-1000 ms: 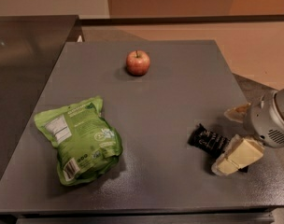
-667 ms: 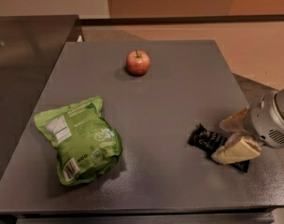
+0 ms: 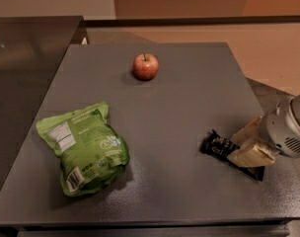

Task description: Pick rxbar chocolate

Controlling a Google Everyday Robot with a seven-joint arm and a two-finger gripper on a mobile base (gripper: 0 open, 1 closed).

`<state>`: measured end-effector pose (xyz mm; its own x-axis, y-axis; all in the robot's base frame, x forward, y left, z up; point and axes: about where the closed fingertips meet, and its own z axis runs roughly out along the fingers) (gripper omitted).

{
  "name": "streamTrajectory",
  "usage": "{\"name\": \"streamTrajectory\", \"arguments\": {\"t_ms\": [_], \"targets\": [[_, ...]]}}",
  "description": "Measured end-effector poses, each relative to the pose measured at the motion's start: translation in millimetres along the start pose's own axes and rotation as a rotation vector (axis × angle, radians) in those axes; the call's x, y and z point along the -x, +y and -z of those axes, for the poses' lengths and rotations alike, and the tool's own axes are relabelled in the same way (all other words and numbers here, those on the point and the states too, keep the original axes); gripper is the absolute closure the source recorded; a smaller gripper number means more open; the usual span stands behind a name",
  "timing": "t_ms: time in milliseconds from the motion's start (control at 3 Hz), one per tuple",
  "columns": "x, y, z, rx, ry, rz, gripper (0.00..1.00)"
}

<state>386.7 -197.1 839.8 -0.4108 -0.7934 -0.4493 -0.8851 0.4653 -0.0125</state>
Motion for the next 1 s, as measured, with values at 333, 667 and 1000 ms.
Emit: {"name": "streamTrajectory", "arguments": {"t_ms": [333,667,1000], "targets": [[0.7,-0.1,2.4,0.000,0.004,0.003,1.00],[8.0,-2.9,9.0,-0.002,-0.003,0.012,1.00],[19.2,-7.9,16.9,-0.004,-0.014,0.030,1.00]]}}
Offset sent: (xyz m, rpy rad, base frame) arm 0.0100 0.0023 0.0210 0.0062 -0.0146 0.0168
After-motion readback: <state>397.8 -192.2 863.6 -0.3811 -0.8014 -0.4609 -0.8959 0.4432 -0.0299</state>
